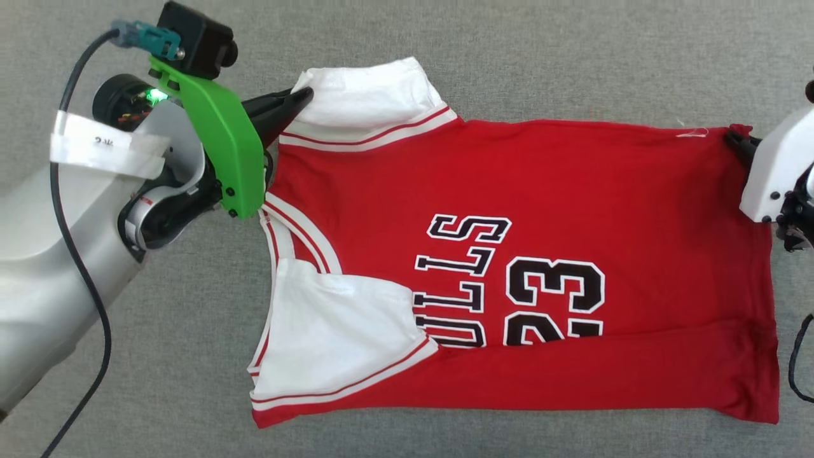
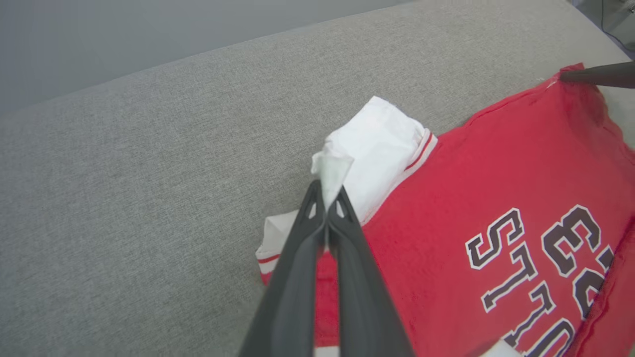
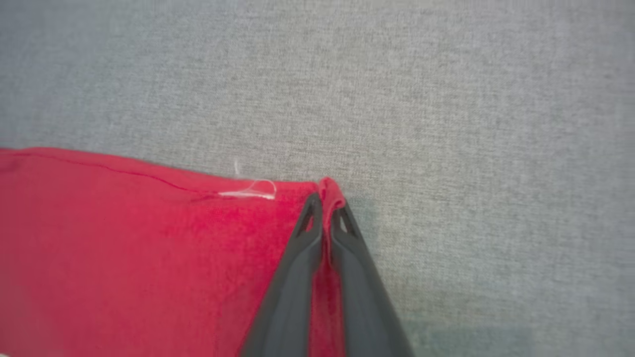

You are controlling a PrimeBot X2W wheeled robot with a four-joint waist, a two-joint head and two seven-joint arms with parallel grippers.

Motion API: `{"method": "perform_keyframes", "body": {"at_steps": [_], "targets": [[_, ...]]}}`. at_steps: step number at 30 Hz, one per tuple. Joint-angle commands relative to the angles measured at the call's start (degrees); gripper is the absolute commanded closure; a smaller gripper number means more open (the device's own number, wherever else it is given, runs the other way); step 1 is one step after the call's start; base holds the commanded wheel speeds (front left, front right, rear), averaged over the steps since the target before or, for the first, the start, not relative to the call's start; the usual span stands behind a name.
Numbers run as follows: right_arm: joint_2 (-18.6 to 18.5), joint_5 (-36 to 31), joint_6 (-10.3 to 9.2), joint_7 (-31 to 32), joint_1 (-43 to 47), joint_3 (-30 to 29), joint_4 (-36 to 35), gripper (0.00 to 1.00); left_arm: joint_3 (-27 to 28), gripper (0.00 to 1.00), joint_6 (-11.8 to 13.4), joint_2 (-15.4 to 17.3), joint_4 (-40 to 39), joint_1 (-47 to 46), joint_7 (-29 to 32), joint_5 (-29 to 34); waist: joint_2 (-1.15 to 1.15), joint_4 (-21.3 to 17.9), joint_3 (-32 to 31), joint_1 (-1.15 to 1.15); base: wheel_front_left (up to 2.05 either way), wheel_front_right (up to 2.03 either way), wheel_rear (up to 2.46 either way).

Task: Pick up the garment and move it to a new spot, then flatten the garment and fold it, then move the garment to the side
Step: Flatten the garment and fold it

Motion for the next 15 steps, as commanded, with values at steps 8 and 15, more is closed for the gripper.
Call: {"method": "perform_keyframes", "body": {"at_steps": [8,15], "targets": [[-2.0,4.8,-0.04,-5.7,7.3,0.1,-0.5,1.0,-0.4,1.0,0.5,-0.6,0.4,7.3,-3.7,-2.5,0.0,1.1,-8.5,0.0,0.0,0.0,0.0],[-3.1,9.3,-0.04,-7.6,15.2,-0.1,-2.7,1.0,-1.7,1.0,2.8,1.0,-3.6,13.8,-5.5,-3.7,0.0,2.4,-12.1,0.0,0.0,0.0,0.0]]}}
